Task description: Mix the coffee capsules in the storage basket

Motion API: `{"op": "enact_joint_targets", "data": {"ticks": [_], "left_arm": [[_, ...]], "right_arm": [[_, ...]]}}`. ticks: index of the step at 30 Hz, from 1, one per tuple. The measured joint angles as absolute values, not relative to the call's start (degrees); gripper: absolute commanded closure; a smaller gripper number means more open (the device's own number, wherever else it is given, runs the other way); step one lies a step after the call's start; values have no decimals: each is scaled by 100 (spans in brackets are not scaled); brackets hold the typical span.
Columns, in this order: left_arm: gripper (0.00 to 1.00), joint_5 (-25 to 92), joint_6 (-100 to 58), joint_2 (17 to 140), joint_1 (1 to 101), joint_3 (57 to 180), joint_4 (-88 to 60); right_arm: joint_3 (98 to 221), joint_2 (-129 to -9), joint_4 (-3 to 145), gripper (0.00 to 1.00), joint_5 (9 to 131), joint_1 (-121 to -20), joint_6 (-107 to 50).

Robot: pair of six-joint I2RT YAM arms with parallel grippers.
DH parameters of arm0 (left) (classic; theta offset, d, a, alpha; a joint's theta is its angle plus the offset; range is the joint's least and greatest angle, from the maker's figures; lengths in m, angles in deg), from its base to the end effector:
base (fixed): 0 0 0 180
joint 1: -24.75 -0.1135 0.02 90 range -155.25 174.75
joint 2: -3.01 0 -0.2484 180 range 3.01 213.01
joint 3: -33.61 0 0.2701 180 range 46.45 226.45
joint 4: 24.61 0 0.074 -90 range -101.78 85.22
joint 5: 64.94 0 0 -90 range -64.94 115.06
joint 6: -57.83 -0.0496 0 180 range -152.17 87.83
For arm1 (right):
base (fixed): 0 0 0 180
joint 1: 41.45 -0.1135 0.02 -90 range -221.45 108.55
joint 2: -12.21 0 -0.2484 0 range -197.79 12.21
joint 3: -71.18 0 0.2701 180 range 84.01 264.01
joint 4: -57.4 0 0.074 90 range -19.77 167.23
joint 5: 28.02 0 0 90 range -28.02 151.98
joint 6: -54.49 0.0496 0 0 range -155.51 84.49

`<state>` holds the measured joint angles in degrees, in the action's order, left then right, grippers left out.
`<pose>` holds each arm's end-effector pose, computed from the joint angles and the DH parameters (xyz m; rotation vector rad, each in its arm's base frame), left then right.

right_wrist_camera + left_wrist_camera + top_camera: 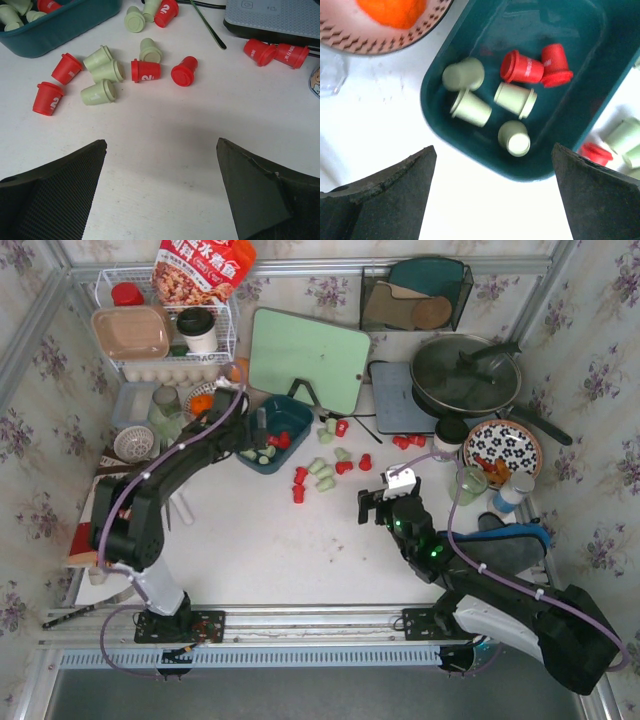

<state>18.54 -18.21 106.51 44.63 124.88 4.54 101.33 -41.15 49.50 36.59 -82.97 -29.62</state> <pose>0.4105 -0.1424 0.2163 0.0595 2.2929 -0.1765 0.1897 0.1396 0.1750 -0.2546 1.7974 0.1798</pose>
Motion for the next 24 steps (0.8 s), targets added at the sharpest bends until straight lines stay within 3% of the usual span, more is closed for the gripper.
{"op": "enact_joint_targets", "data": {"ticks": [13, 24], "left_arm": [[0, 1264, -488, 7722, 4295, 9445, 198], [2, 1098, 89, 7447, 4465, 8916, 843]], "right_arm": [[10256, -4301, 4991, 0, 3578, -8301, -2814], [11119, -5475, 5133, 1, 3528, -8319, -2278]]}}
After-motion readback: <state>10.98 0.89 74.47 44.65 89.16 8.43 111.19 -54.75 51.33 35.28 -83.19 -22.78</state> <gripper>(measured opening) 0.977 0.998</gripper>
